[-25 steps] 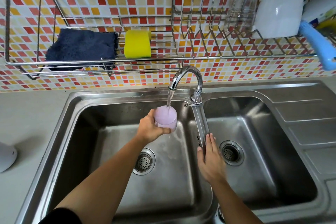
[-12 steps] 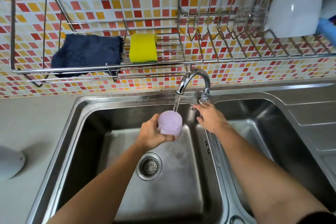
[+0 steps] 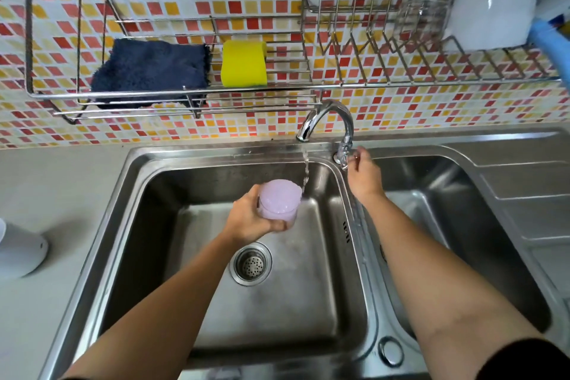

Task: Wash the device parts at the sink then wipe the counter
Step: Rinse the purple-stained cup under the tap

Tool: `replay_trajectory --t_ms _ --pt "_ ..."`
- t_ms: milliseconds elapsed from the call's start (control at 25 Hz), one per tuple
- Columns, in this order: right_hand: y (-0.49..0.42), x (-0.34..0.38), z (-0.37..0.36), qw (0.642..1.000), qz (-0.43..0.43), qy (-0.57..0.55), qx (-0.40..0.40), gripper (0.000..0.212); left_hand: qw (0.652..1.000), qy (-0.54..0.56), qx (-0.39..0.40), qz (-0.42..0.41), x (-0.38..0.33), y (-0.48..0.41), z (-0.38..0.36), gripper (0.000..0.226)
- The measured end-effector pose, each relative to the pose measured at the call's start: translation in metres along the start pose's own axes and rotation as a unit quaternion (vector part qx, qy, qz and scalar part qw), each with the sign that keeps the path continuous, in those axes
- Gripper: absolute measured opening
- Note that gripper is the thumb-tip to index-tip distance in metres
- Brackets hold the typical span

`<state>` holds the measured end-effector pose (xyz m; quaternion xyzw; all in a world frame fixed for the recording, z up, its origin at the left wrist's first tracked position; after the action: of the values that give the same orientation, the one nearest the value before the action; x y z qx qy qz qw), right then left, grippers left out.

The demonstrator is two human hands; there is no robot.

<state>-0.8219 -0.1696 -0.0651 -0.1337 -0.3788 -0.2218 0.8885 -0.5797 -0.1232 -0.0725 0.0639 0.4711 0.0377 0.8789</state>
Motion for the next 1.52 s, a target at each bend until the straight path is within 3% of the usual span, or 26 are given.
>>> replay_trajectory --t_ms 120,240,440,720,960,1280,1320,1440,1520 --pt "0.042 -0.038 -0.005 0.976 0.070 0.183 0.090 0.061 1.000 -0.023 -0.012 0.014 0.013 0.006 0.001 0.072" --pt "0.089 -0.080 -0.005 0.945 0.103 0.289 0.113 0.062 0.995 -0.095 -0.010 0.013 0.030 0.009 0.005 0.080" --pt "0.107 -0.082 -0.014 0.940 0.103 0.308 0.107 0.063 0.954 -0.300 -0.004 -0.027 0.038 0.015 0.016 0.087" --pt "0.110 -0.082 -0.017 0.939 0.106 0.312 0.099 0.064 0.893 -0.432 0.013 -0.123 0.032 0.000 0.026 0.084" --pt "0.112 -0.079 -0.015 0.937 0.110 0.315 0.103 0.066 0.842 -0.484 0.007 -0.238 0.014 -0.003 0.024 0.072" --pt "0.112 -0.080 -0.016 0.938 0.121 0.312 0.087 0.064 0.701 -0.560 0.004 -0.441 -0.007 0.009 0.024 0.068" --pt "0.111 -0.080 -0.015 0.938 0.123 0.311 0.093 0.064 0.717 -0.550 0.004 -0.428 -0.008 0.012 0.025 0.069" --pt "0.111 -0.073 -0.007 0.933 0.138 0.307 0.128 0.059 0.865 -0.437 -0.023 -0.247 -0.008 0.016 0.037 0.078" --pt "0.113 -0.054 0.001 0.939 0.163 0.277 0.120 0.057 0.952 -0.273 -0.065 -0.120 -0.007 0.022 0.050 0.086"
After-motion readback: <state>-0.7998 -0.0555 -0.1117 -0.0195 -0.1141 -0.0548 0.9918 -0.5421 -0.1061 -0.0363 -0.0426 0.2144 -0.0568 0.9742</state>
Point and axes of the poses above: each hand's wrist, its own y-axis away from the middle knuckle, its own z-axis out of the back of the hand, x = y × z, the point moved 1 cm from there along -y, towards the middle knuckle, and after that the axes turned 9 degrees about -x, right-handed, at the moved point
